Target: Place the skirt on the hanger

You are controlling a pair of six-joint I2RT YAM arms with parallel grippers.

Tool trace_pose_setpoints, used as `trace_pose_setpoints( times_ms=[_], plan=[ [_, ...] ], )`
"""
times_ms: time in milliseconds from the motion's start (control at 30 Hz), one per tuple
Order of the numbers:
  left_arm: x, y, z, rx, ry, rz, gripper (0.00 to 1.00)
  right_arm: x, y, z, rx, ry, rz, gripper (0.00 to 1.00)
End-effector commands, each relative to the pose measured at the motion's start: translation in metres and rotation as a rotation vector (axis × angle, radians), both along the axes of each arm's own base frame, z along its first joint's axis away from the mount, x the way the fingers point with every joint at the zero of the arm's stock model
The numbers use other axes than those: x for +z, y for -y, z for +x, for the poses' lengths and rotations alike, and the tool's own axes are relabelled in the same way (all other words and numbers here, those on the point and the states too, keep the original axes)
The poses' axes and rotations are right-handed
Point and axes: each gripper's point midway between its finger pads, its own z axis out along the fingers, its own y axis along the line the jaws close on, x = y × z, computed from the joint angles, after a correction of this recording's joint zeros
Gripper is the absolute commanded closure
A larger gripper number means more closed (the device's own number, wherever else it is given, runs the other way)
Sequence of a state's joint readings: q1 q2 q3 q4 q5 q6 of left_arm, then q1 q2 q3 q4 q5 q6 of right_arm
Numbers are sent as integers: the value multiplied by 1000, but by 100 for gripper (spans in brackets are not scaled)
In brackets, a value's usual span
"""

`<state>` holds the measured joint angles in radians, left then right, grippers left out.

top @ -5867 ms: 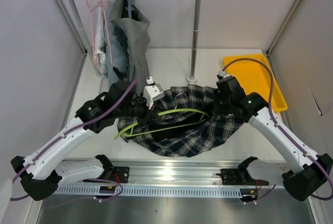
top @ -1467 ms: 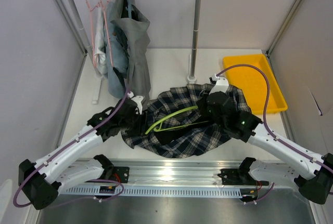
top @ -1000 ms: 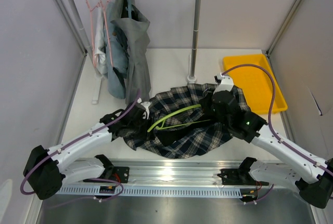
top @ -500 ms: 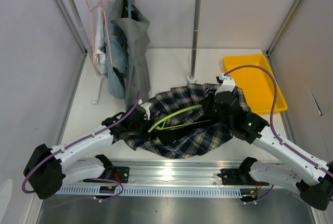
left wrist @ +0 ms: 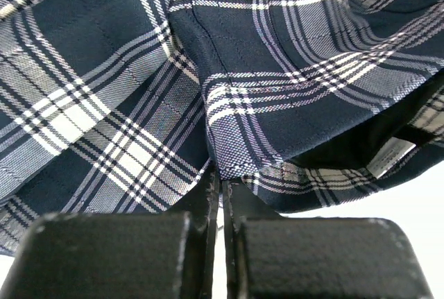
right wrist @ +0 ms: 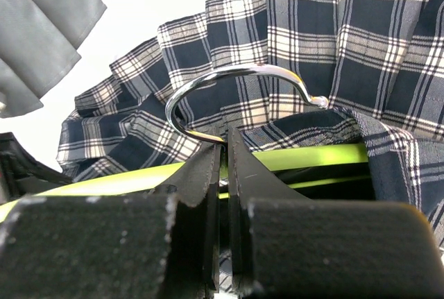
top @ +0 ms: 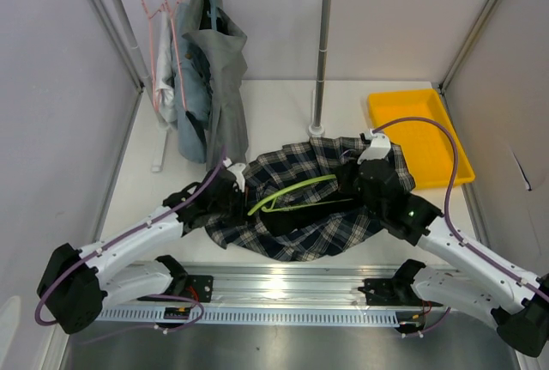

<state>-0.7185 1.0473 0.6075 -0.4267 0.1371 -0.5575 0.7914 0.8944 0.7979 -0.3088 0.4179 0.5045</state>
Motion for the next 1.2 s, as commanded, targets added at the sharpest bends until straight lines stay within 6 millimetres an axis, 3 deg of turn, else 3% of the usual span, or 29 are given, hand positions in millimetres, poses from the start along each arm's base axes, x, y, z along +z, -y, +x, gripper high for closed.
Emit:
trace_pose_setpoints(
  times_ms=[0,233,433,800,933,967,1167],
  plan=[
    [39,4,14,21,51,-99,100,18,9,13,-38,118,-1,100],
    [65,-5,22,29,47,-151,100,6,16,14,-60,146,-16,100],
    [81,-6,18,13,50,-159,100,-2,21,21,-97,147,-61,100],
    [98,-22,16,63,80,-123,100,6,29,26,-188,208,-152,100],
    [114,-29,17,81,108,-98,100,7,28,25,-212,227,-188,100],
    [125,-30,18,83,127,-101,100,8,28,25,-220,233,-192,100],
    [140,-34,17,84,148,-90,100,21,19,24,-228,271,-207,100]
  ],
)
